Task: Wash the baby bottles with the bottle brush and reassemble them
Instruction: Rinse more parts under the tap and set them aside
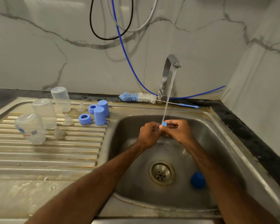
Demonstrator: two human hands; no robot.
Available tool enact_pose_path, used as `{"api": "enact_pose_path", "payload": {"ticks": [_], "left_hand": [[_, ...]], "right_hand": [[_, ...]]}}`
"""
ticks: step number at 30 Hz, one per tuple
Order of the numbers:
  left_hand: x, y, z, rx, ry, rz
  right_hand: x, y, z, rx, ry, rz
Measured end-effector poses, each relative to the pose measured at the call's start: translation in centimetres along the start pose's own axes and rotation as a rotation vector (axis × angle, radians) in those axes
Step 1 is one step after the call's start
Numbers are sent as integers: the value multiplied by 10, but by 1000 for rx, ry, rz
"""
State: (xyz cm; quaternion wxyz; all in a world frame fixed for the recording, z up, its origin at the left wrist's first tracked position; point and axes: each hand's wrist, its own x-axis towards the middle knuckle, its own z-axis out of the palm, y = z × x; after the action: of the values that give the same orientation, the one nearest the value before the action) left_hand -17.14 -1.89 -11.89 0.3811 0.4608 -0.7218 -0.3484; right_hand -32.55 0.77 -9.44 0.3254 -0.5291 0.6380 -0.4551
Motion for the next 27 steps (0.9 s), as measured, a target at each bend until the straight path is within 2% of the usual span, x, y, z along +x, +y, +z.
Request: {"api": "enact_pose_path", "payload": {"ticks": [2, 8, 15, 19, 27], "left_hand": [[-1, 0, 0, 3, -12, 10], [-2, 3, -1, 53, -6, 77], [-6, 5, -8, 81, 3, 25], [-5, 4, -7, 34, 7, -22], [-1, -1, -5, 45, -2, -75]], "right_hand": [[1, 4, 3, -7, -2, -1], [-1, -6, -6, 394, -86, 211], [2, -12, 10, 111, 51, 90], [1, -11, 12, -47, 41, -4], [0, -15, 6, -8, 82, -25]]}}
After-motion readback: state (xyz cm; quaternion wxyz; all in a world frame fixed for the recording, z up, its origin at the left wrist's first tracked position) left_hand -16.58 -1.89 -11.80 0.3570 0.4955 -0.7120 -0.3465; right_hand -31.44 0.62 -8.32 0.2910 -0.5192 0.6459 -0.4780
